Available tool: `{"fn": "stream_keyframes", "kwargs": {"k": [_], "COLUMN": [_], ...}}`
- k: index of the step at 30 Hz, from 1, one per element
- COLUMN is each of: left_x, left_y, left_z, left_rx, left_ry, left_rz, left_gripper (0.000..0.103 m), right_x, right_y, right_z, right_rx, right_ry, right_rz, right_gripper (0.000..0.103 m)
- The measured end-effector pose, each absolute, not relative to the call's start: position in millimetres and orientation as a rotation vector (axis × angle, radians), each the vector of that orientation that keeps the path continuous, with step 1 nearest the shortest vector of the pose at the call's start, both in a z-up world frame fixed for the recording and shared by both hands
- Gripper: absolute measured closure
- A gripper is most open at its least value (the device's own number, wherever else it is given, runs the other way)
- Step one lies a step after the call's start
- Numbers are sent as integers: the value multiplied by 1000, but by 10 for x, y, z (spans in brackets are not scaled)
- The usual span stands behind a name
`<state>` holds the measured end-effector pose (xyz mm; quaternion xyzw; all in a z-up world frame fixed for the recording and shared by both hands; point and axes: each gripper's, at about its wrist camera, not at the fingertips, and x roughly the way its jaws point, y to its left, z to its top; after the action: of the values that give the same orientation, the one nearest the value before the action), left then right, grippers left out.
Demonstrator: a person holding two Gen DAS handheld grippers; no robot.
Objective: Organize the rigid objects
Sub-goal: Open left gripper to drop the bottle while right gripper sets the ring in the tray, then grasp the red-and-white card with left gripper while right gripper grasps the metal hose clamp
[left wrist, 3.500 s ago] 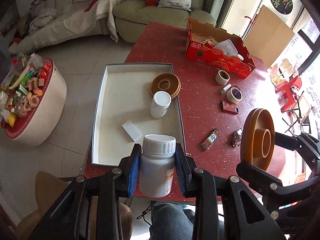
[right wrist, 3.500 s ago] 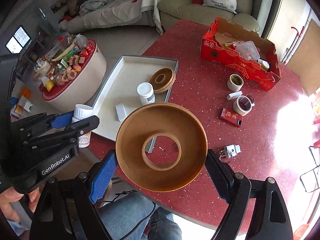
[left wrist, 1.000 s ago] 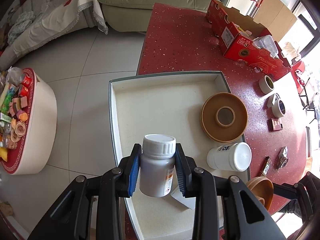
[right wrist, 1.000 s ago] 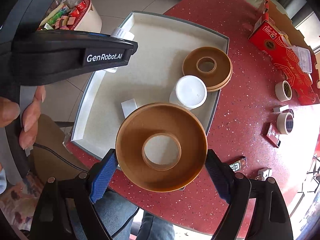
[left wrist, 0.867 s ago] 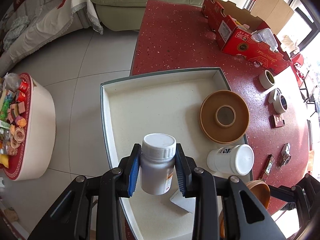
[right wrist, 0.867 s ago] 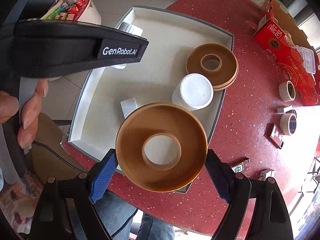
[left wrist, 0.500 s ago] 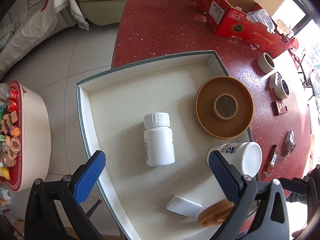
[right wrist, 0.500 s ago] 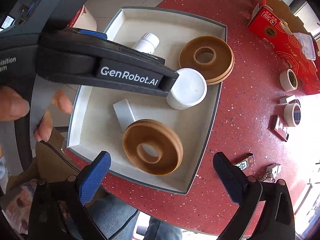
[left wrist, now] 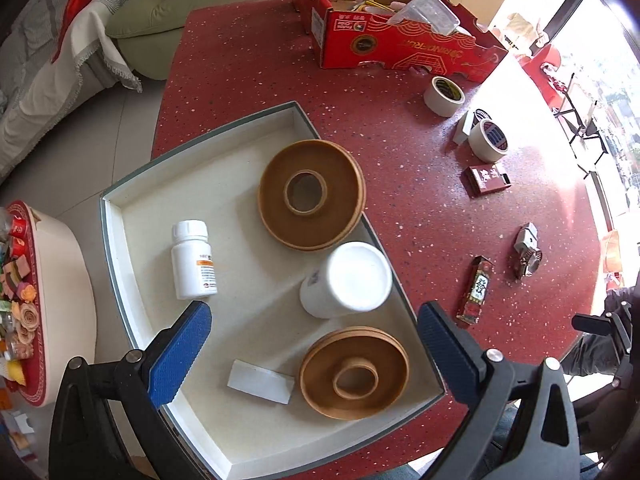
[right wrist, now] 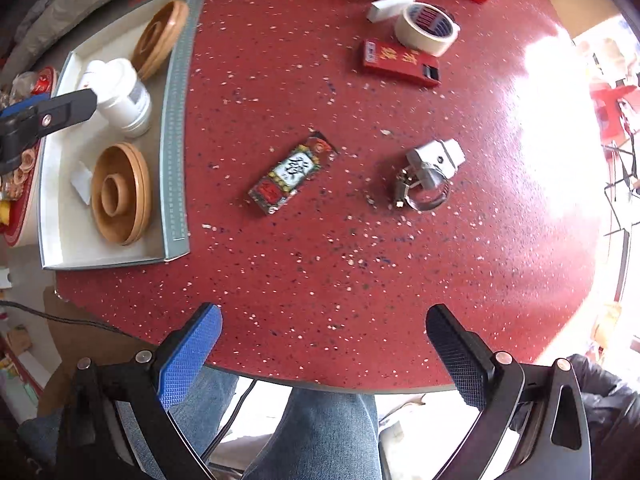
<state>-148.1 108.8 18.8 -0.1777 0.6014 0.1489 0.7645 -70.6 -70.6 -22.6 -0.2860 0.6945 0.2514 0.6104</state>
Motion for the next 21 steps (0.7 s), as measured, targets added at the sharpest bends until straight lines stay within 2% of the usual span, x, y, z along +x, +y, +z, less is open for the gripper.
{"fn": "stream_keyframes", "kwargs": {"k": [4, 9, 14, 21], "left_x": [-1252, -1121, -1001, -675], "left_y": [730, 518, 238, -247], "left_z": [261, 344, 326, -16], "left_rx": [-344, -404, -373, -274], "left_ry": [1313, 1362, 1413, 1484], "left_rz": [346, 441, 520, 481], "left_gripper": [0, 0, 0, 0], "right_x": [-250, 266, 515, 789], "right_y": [-1029, -954, -913, -1776], "right_z": [-328, -497, -872, -770], "right_rx": [-491, -450, -577, -593], "right_ry": [1649, 1601, 1620, 1594], "right_rz": [482, 482, 518, 505], "right_gripper": [0, 0, 0, 0]}}
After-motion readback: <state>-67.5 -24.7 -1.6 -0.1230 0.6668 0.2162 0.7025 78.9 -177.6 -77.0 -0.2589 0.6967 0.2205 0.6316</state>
